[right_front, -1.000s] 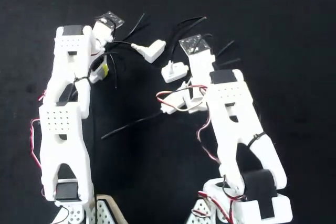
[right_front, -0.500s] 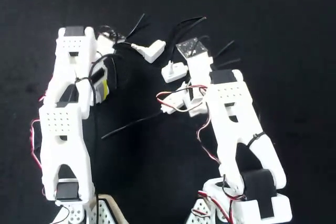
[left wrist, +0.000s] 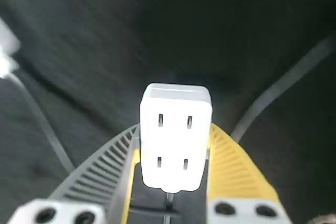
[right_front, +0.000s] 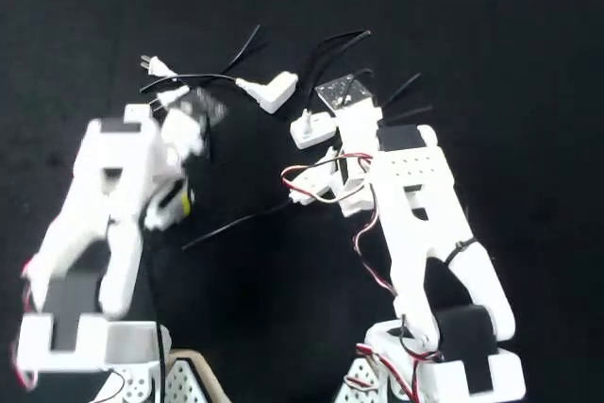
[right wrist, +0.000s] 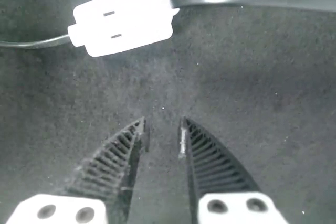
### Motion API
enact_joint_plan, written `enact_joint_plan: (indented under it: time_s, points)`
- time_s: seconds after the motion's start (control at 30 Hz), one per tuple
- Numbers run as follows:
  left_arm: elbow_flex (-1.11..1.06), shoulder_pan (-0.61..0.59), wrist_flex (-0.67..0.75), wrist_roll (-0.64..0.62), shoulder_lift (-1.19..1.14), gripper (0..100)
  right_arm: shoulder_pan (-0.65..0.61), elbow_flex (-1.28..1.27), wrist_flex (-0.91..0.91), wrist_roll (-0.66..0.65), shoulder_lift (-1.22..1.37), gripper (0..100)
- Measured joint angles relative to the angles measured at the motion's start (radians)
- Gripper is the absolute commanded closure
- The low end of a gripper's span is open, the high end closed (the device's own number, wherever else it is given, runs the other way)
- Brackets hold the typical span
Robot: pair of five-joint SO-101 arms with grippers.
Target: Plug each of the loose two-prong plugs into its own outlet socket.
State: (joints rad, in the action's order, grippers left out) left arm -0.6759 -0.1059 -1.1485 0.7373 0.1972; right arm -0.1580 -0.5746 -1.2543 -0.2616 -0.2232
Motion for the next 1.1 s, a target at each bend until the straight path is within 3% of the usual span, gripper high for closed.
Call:
enact_joint_plan:
  time_s: [0.2, 0.43, 0.57, 0.7, 0.9, 1.1]
  points:
    - [-0.348, 0.0, 0.023, 0.075, 0.319, 90, 0.0, 0.0, 0.0, 0.002, 0.0, 90.3]
    - [-0.419, 0.0, -0.035, 0.094, 0.5, 90, 0.0, 0.023, -0.009, 0.002, 0.0, 86.1]
    - [-0.37, -0.02, -0.166, 0.081, 0.585, 78, 0.0, 0.08, -0.064, -0.002, 0.0, 78.5]
    - [-0.311, -0.132, -0.242, 0.054, 0.7, 69, -0.008, 0.13, -0.114, -0.061, 0.0, 78.9]
    - [-0.304, -0.331, -0.304, 0.048, 0.91, 74, -0.172, 0.196, -0.143, -0.095, -0.025, 80.1]
    - [-0.336, -0.402, -0.377, 0.035, 1.114, 75, -0.416, 0.227, -0.072, -0.089, -0.069, 79.8]
